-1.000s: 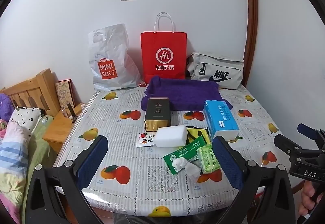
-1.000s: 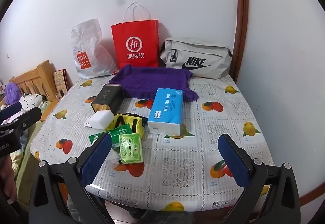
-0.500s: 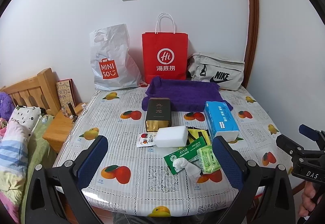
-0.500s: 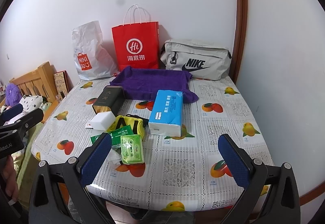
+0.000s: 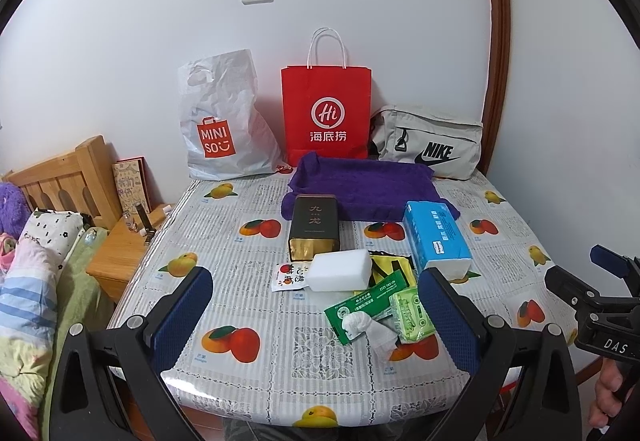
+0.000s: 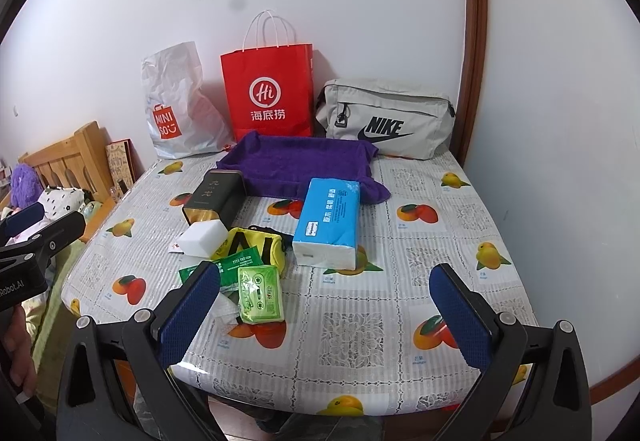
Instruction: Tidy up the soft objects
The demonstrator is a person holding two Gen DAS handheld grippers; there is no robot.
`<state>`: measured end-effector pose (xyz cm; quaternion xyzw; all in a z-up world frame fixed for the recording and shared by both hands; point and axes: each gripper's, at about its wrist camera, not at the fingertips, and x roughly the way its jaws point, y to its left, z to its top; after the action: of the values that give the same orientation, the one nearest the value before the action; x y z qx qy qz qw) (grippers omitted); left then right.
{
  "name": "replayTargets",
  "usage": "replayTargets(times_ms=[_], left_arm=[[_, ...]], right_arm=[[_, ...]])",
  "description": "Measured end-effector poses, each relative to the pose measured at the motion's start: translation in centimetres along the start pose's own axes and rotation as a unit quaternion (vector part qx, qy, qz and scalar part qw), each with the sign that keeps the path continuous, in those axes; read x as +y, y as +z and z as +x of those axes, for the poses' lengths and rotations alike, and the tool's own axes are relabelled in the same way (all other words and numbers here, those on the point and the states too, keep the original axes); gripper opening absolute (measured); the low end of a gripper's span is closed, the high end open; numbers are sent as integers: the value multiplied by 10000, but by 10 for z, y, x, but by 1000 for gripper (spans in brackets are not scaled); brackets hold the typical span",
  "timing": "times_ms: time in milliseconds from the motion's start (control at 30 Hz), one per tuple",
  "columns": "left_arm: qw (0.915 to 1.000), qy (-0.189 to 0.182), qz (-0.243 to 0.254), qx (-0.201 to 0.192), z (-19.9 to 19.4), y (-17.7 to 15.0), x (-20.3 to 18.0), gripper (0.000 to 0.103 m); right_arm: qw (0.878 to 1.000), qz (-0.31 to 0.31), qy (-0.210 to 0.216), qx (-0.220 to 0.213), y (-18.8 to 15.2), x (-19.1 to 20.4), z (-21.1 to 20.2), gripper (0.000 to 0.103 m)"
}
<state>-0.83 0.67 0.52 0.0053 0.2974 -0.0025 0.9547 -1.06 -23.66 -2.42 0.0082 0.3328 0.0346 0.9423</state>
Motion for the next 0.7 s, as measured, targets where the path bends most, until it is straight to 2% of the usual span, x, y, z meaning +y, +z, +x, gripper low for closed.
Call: replayTargets(times_ms=[700], left_arm=[[10000,15,-17,-10,-2,-1,2,103]], right_arm=[[10000,-44,-8,-26,-2,5,-3,103]])
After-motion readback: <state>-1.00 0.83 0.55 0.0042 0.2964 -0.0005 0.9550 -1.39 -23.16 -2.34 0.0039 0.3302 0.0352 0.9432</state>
